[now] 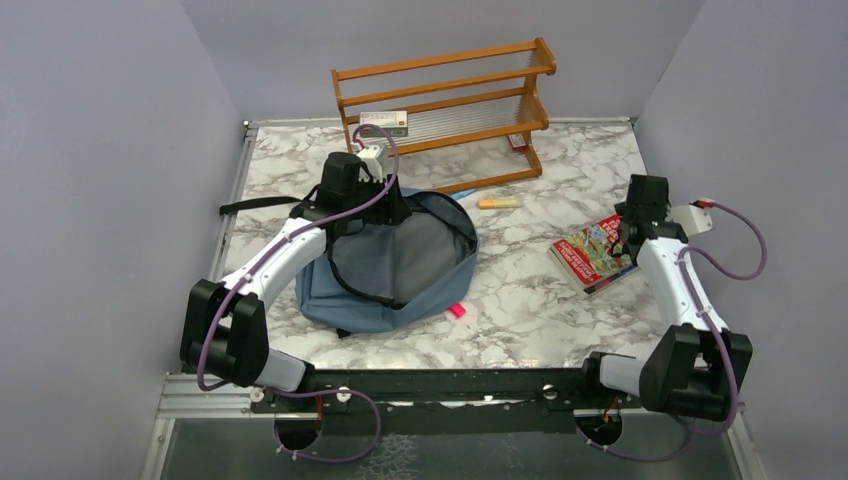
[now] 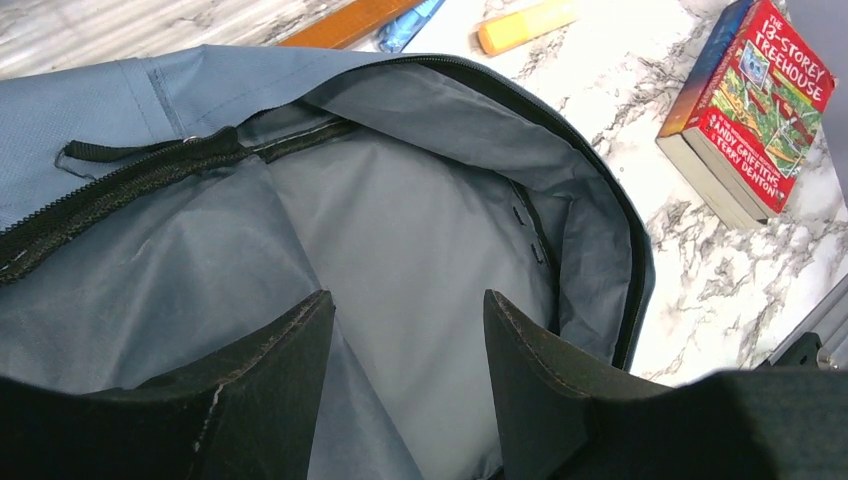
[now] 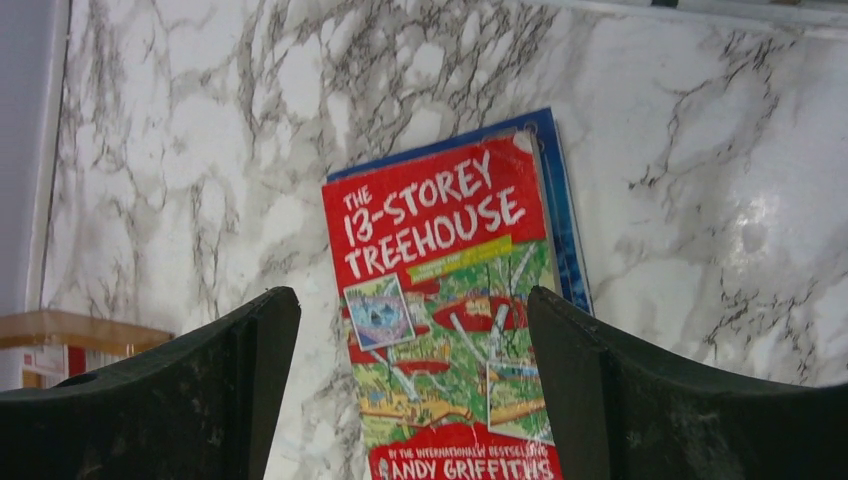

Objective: Pack the student bag
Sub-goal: Move the book to the center of the board.

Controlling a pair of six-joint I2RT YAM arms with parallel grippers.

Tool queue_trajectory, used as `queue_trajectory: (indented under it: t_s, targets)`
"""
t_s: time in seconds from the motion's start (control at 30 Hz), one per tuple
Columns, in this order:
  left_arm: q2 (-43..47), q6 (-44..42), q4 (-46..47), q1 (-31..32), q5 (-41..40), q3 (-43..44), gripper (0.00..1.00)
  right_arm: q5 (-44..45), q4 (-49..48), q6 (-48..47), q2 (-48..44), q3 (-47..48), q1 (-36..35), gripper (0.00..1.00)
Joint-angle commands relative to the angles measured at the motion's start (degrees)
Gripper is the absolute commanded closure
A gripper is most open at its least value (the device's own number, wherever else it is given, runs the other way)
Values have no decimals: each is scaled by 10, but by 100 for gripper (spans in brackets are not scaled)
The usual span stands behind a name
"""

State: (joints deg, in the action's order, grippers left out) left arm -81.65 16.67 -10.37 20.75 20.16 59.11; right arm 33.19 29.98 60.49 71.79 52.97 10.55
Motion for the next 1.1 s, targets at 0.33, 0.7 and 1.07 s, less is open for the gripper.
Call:
queue_trajectory:
  t_s: [0.33,0.7,1.07]
  targets:
    - [-14,-9,15,3,22,-12,42,71,-4,225,-46,-162,-42,16]
    - [-22,-10,14,3,28,-14,42,59,-108,244,-11,-222,-41,15]
    - [-31,-9,12,3,25,-9,42,-59,-287,75,67,-241,-38,13]
